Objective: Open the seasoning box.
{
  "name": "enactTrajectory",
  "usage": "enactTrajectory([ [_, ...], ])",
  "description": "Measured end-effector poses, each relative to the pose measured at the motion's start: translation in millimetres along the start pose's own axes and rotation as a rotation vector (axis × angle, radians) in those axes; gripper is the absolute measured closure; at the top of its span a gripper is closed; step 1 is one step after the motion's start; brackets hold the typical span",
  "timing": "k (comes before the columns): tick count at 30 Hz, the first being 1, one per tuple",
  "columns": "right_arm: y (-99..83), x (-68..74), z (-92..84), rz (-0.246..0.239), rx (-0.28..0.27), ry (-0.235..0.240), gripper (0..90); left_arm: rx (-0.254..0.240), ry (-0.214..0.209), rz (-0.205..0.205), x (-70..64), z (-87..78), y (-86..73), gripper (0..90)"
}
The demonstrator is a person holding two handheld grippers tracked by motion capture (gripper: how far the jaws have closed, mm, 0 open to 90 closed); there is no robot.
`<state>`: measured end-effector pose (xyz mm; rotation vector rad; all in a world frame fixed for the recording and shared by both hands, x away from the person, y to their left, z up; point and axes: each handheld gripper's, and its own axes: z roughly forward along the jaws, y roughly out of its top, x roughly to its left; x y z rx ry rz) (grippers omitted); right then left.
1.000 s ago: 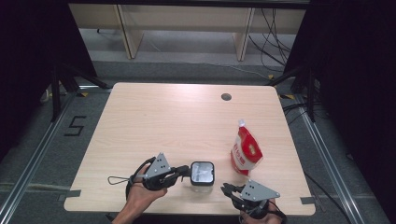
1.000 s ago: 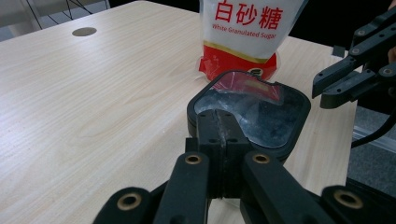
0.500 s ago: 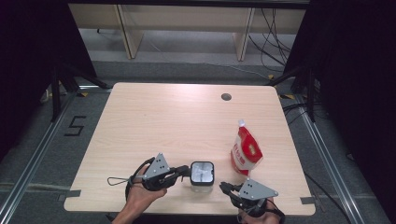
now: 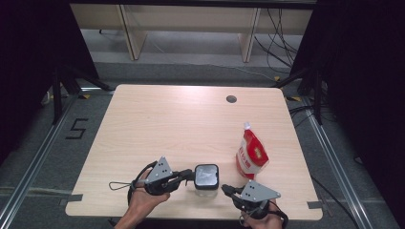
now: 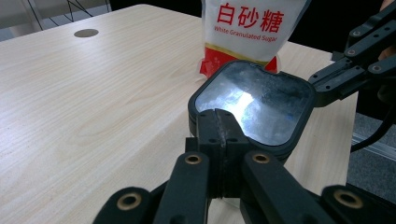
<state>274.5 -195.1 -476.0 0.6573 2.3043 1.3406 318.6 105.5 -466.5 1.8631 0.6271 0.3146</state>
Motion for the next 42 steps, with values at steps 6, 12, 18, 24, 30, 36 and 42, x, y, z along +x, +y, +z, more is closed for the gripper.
enactTrajectory([
  [6, 3.4, -1.1, 3.3, 0.012, -0.008, -0.002, 88.4, -0.006, 0.000, -0.004, 0.1, 0.2, -0.5, 89.3],
  [12, 8.1, -1.9, 6.6, 0.000, -0.027, 0.004, 88.5, -0.005, 0.001, -0.002, 0.5, -0.2, -1.0, 89.3],
  [18, 12.6, -2.2, 9.7, -0.011, -0.033, 0.007, 88.6, -0.011, 0.002, -0.013, 0.8, -0.4, -2.0, 89.2],
  [24, 15.5, -4.5, 9.8, -0.011, -0.039, 0.007, 88.6, -0.046, 0.022, 0.022, 4.8, -6.9, -2.4, 77.4],
  [30, 19.7, -4.3, 9.3, -0.017, -0.052, 0.008, 88.6, -0.072, -0.009, 0.006, 14.1, -16.0, -9.8, 53.8],
  [36, 23.7, -4.8, 10.8, -0.030, -0.064, 0.011, 88.6, 0.031, -0.060, 0.029, 18.6, -2.5, -28.3, 43.1],
  [42, 29.0, -2.6, 11.4, -0.033, -0.081, 0.008, 88.5, 0.070, -0.080, 0.068, 22.0, 9.6, -34.3, 48.3],
])
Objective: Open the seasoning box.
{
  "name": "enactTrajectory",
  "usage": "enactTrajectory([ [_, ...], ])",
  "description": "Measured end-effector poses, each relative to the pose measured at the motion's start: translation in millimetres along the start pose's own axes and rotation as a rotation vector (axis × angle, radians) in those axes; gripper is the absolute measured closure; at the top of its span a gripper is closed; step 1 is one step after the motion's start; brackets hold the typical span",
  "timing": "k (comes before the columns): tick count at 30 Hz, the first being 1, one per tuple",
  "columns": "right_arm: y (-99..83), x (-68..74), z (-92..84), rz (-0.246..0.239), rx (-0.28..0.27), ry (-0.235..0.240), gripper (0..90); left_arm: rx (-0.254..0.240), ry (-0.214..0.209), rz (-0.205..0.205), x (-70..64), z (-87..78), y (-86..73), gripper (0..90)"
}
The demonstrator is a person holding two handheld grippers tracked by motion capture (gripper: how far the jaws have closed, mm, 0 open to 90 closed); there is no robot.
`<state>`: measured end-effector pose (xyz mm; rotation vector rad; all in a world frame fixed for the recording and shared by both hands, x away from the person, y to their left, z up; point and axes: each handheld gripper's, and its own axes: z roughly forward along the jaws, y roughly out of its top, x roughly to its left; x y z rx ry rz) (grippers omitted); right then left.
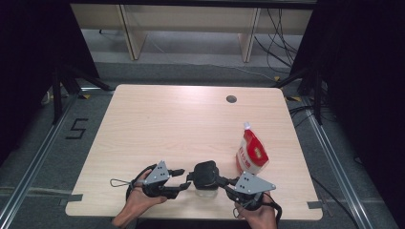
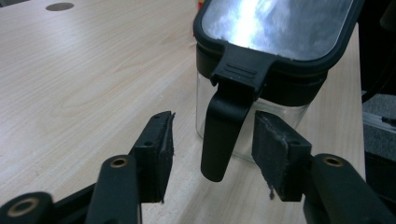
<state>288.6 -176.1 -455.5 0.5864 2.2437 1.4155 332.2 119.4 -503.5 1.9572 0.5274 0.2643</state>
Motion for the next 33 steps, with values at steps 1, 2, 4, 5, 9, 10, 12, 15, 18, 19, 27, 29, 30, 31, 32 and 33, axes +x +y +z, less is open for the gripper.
enactTrajectory([
  [1, 1.2, -0.1, -1.0, -0.003, 0.009, 0.005, 88.5, 0.011, 0.006, 0.012, 0.0, 1.2, -0.5, 49.2],
  [2, 1.8, 0.4, -0.9, -0.004, 0.005, 0.004, 88.4, 0.019, 0.006, 0.022, -0.2, 2.5, -1.0, 50.7],
  [4, 3.8, 0.6, -1.1, -0.012, 0.001, 0.001, 88.3, 0.027, 0.003, 0.042, 0.0, 4.9, -1.0, 54.0],
  [5, 4.6, 1.4, -0.4, -0.012, -0.007, -0.001, 88.3, 0.022, -0.008, 0.050, 0.0, 6.4, -0.9, 56.6],
  [9, 8.1, 3.2, 0.3, -0.014, -0.018, -0.011, 88.4, 0.034, -0.016, 0.078, -2.8, 8.7, -0.3, 66.8],
  [10, 8.9, 2.9, 0.1, -0.021, -0.011, -0.003, 88.4, 0.038, 0.001, 0.085, -4.6, 9.7, -0.5, 68.6],
  [12, 10.3, 2.9, -0.1, -0.018, -0.009, -0.005, 88.7, 0.039, 0.001, 0.074, -3.2, 8.8, -0.3, 73.1],
  [15, 13.2, 4.6, 2.1, -0.017, -0.022, 0.001, 89.3, 0.037, 0.002, 0.081, -3.8, 8.9, -0.5, 73.5],
  [18, 16.9, 6.1, 3.7, -0.028, -0.024, 0.010, 89.6, 0.053, 0.008, 0.093, -4.9, 8.0, 0.4, 73.6],
  [19, 16.9, 6.1, 3.7, -0.028, -0.024, 0.010, 89.6, 0.053, 0.008, 0.093, -4.9, 8.0, 0.4, 73.7],
  [27, 29.2, 13.9, 10.2, -0.055, -0.038, 0.030, 90.0, 0.059, 0.034, 0.100, -8.9, 8.2, 1.0, 74.1],
  [29, 33.1, 16.2, 12.8, -0.063, -0.045, 0.034, 90.0, 0.059, 0.027, 0.092, -9.8, 8.5, 1.2, 74.2],
  [30, 35.4, 17.3, 13.5, -0.065, -0.036, 0.043, 89.9, 0.061, 0.033, 0.097, -10.3, 8.4, 1.5, 74.2],
  [31, 35.4, 17.3, 13.5, -0.065, -0.036, 0.043, 89.9, 0.064, 0.035, 0.094, -10.7, 8.4, 1.8, 74.2],
  [32, 39.3, 19.7, 17.4, -0.078, -0.041, 0.048, 89.9, 0.072, 0.039, 0.093, -11.5, 8.2, 2.3, 74.3],
  [33, 39.3, 19.7, 17.4, -0.078, -0.041, 0.048, 89.9, 0.072, 0.039, 0.093, -11.5, 8.2, 2.3, 74.3],
])
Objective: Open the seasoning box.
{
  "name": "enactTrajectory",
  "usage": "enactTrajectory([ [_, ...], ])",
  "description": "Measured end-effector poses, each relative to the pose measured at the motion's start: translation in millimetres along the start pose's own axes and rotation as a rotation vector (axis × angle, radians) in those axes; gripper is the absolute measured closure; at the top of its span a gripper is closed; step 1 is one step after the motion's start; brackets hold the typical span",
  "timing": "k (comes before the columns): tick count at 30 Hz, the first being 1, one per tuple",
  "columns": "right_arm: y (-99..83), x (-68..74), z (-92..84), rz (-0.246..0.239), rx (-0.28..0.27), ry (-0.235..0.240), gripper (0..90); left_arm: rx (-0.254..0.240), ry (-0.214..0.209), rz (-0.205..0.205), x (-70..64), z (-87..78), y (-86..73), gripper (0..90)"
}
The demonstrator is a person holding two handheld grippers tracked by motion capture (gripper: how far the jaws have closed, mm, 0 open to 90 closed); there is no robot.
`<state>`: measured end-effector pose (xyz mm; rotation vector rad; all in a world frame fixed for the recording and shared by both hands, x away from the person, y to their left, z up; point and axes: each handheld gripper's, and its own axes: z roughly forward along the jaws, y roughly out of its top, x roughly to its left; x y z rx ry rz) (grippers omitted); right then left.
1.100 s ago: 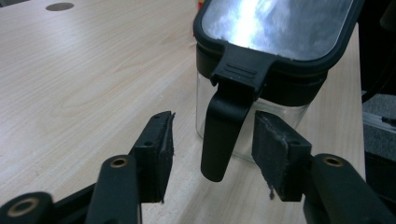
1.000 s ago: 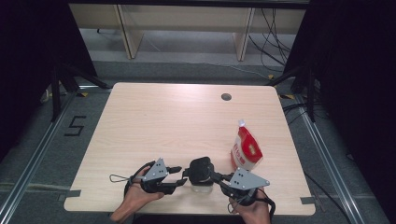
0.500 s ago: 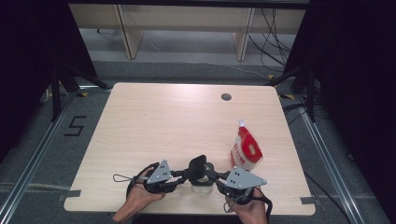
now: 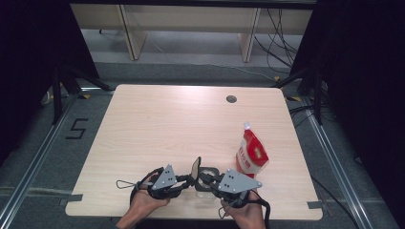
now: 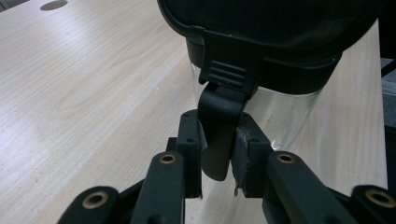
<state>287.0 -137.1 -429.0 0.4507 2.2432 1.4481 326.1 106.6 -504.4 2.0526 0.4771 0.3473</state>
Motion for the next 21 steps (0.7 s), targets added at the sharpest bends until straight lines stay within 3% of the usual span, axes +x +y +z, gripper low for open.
enactTrajectory([
  [9, 12.0, 6.4, 14.9, -0.032, 0.008, 0.012, 89.9, 0.004, 0.020, -0.008, -1.9, -0.3, 0.4, 74.4],
  [11, 13.2, 8.9, 16.8, -0.002, 0.013, 0.004, 89.9, 0.005, 0.025, -0.009, -2.3, -0.2, 0.5, 74.4],
  [12, 14.2, 6.9, 18.7, -0.039, 0.014, 0.013, 89.9, 0.005, 0.026, -0.011, -2.4, -0.1, 0.4, 74.4],
  [14, 15.0, 7.2, 20.1, -0.045, 0.015, 0.013, 89.9, 0.006, 0.026, -0.010, -2.4, -0.2, 0.3, 74.5],
  [15, 15.9, 7.6, 21.6, -0.046, 0.013, 0.009, 89.9, 0.008, 0.027, 0.010, -1.3, -0.5, 0.7, 74.5],
  [16, 16.9, 8.0, 23.2, -0.047, 0.018, 0.009, 90.0, 0.008, 0.030, -0.011, -2.6, -0.3, 0.2, 74.4],
  [21, 20.0, 9.8, 27.3, -0.041, 0.031, 0.021, 89.9, 0.013, 0.037, -0.011, -3.1, -0.5, 0.5, 74.5],
])
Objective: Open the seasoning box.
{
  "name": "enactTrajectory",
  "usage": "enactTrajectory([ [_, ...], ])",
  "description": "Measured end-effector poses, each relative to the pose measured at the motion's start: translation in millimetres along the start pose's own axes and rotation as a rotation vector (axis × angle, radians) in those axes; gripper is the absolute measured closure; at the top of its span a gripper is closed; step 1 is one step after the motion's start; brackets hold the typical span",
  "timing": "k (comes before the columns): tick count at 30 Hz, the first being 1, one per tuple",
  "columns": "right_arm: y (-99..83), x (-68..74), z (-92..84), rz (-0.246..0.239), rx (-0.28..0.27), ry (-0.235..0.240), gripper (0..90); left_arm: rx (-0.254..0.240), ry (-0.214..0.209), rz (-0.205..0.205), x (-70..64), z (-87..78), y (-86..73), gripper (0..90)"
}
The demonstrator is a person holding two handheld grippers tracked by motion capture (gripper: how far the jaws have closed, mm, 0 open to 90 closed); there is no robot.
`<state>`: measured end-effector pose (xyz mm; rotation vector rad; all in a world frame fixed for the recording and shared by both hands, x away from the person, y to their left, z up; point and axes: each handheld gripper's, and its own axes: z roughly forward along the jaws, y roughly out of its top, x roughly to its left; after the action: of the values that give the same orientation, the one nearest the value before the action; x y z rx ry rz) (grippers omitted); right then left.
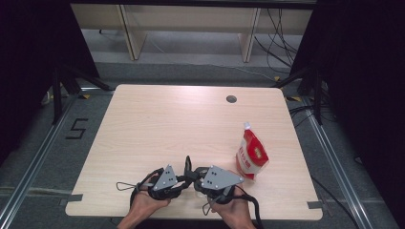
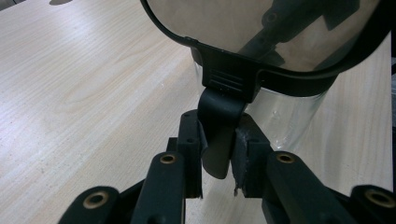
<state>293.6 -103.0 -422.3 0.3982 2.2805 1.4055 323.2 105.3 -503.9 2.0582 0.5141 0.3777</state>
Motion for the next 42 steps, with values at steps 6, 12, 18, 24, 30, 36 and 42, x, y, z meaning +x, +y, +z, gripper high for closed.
enactTrajectory([
  [6, 0.3, 0.0, 1.6, 0.009, -0.001, 0.007, 89.9, -0.004, 0.006, 0.001, -1.3, 0.2, 0.1, 74.6],
  [12, 1.9, 0.0, 4.0, 0.003, 0.006, 0.011, 89.9, -0.003, 0.007, -0.001, -1.1, 0.3, 0.1, 74.7],
  [18, 1.5, -0.5, 5.2, 0.005, 0.001, 0.011, 89.5, 0.004, 0.001, 0.008, 0.4, -0.3, 0.6, 74.6],
  [24, -2.3, -4.8, -0.5, 0.021, -0.002, 0.006, 86.1, 0.007, 0.010, -0.009, -0.5, -1.7, 0.7, 74.5],
  [30, -19.0, -13.8, -20.6, 0.062, -0.017, -0.018, 76.5, 0.004, -0.005, -0.014, -0.4, -4.2, 0.2, 74.2],
  [36, -44.1, -23.8, -38.6, 0.142, -0.017, -0.061, 64.3, 0.003, -0.011, -0.028, -1.2, -6.1, -0.7, 73.8],
  [42, -66.1, -24.9, -55.8, 0.189, -0.013, -0.058, 57.0, 0.023, -0.020, -0.057, -2.0, -10.1, -1.4, 73.0],
])
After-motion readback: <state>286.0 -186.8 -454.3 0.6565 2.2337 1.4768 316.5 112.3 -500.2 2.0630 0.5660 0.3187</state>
